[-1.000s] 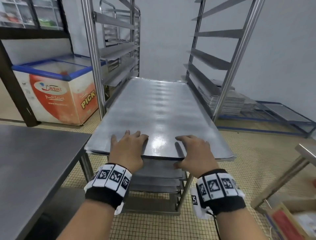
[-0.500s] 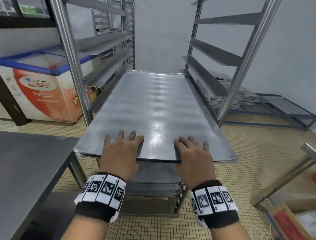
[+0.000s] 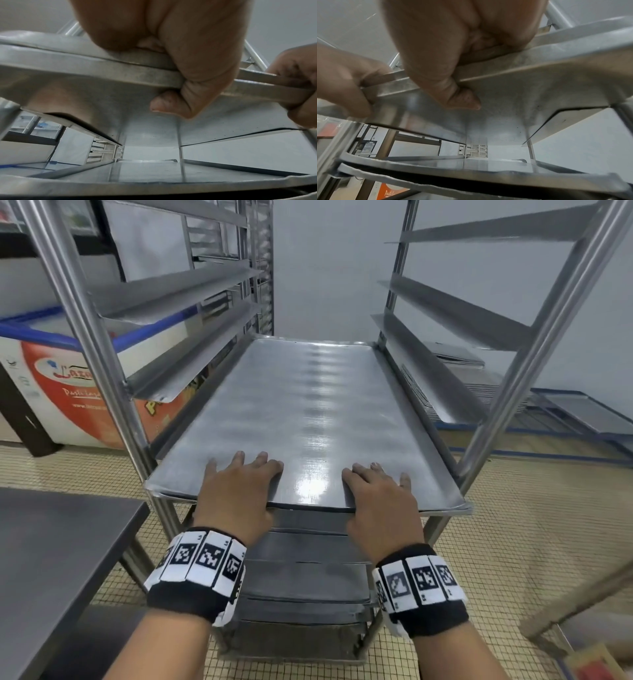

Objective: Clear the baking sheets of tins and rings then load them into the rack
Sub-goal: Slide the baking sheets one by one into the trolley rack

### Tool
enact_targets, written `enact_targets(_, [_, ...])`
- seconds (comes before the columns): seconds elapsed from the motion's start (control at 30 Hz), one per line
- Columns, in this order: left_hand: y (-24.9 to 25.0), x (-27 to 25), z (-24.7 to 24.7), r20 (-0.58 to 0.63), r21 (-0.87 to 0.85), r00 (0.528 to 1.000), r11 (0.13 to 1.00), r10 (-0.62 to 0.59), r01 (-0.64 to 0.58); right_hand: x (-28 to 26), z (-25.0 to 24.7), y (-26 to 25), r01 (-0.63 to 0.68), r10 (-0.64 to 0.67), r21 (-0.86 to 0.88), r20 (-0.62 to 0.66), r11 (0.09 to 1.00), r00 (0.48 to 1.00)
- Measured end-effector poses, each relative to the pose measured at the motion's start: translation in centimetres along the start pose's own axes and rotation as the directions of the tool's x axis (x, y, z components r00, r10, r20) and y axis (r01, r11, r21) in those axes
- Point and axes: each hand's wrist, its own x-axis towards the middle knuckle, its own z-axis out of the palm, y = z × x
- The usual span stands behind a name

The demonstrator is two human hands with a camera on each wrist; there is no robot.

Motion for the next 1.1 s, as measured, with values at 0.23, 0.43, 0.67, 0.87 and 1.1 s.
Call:
enact_targets(0.23, [-0.1,3.2,-0.4,0.005,0.01,1.0,1.0,-0.015,0.015,3.6,1.0,0.8,0.019,-0.02,0.03,0.036,0.999,0.999])
enact_targets(0.43, [0.7,5.0,-1.3,0.015,0.029,0.998,0.998,-0.058,0.058,5.8,1.1,1.6,0.027,-0.031,0.041,0.099,0.999,0.995])
enact_targets(0.67, [1.2,6.1,-2.0,0.018,0.075,0.997,0.995,-0.073,0.071,7.5,1.8,2.2,0.03,-0.035,0.052,0.091,0.998,0.995])
enact_targets(0.87, [0.7,7.1,-1.6,0.035,0.084,0.997,0.995,-0.063,0.06,8.3,2.1,2.1,0.03,-0.032,0.025,0.092,0.999,0.995])
enact_targets(1.1, [-0.4,7.6,-1.0,-0.011,0.071,0.999,0.997,-0.032,0.033,8.7,2.2,1.7,0.04,-0.041,0.023,0.051,0.999,0.998])
